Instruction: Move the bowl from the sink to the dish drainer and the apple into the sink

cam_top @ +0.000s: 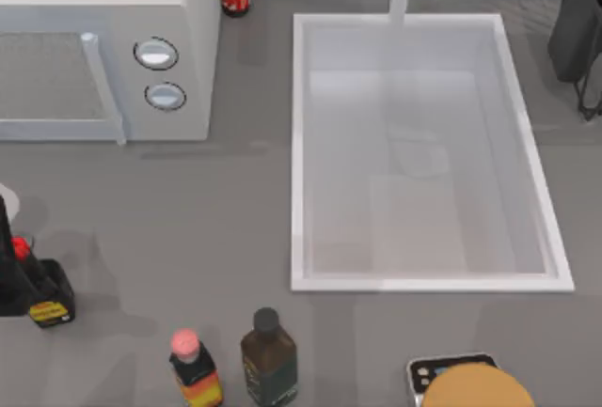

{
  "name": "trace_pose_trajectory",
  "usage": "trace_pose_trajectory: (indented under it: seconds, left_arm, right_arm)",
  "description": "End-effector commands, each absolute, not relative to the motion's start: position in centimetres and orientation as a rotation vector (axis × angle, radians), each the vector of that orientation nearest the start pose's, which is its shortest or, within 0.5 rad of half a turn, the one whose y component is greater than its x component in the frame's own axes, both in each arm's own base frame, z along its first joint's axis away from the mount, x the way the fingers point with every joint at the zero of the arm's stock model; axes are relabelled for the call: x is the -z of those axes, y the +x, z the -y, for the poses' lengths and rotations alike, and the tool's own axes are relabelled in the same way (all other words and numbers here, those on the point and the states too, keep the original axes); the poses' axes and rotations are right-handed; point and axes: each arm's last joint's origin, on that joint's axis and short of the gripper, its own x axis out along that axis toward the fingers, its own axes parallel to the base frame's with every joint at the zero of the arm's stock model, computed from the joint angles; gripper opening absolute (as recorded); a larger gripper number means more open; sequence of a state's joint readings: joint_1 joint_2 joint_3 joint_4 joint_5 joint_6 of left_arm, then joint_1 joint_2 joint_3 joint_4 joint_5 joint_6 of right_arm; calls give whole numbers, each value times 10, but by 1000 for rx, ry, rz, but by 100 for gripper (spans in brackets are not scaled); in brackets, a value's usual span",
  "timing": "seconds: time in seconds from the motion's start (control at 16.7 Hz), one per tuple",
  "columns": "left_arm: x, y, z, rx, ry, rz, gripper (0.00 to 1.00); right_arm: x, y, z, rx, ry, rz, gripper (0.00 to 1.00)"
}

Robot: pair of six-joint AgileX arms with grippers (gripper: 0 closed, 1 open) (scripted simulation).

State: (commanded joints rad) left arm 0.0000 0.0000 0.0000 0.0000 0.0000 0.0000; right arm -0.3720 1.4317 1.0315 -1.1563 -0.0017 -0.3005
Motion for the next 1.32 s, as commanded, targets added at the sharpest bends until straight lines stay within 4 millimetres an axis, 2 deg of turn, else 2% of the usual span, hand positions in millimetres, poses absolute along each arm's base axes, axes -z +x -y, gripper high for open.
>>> trace_pose_trajectory:
  seconds: [0.18,0.3,0.48,0.66,0.84,1.02,1.2,1.32]
  left_arm:
    - [-160,106,1,0,0,0,100]
    - [-160,106,1,0,0,0,100]
    - [-160,106,1,0,0,0,100]
    - [-160,106,1,0,0,0,100]
    - [-160,106,1,0,0,0,100]
    - [-160,106,1,0,0,0,100]
    - [-160,106,1,0,0,0,100]
    - [-160,106,1,0,0,0,100]
  right_arm:
    - [-220,226,85,59,49,-1556,0]
    - [-217,235,82,60,8,-1535,0]
    - [-208,254,69,72,-94,-1459,0]
    - [-197,280,49,99,-210,-1320,0]
    - [-188,304,17,123,-305,-1135,0]
    - [-182,322,-23,134,-357,-906,0]
    - [-182,328,-70,128,-350,-655,0]
    - [-185,324,-100,113,-313,-497,0]
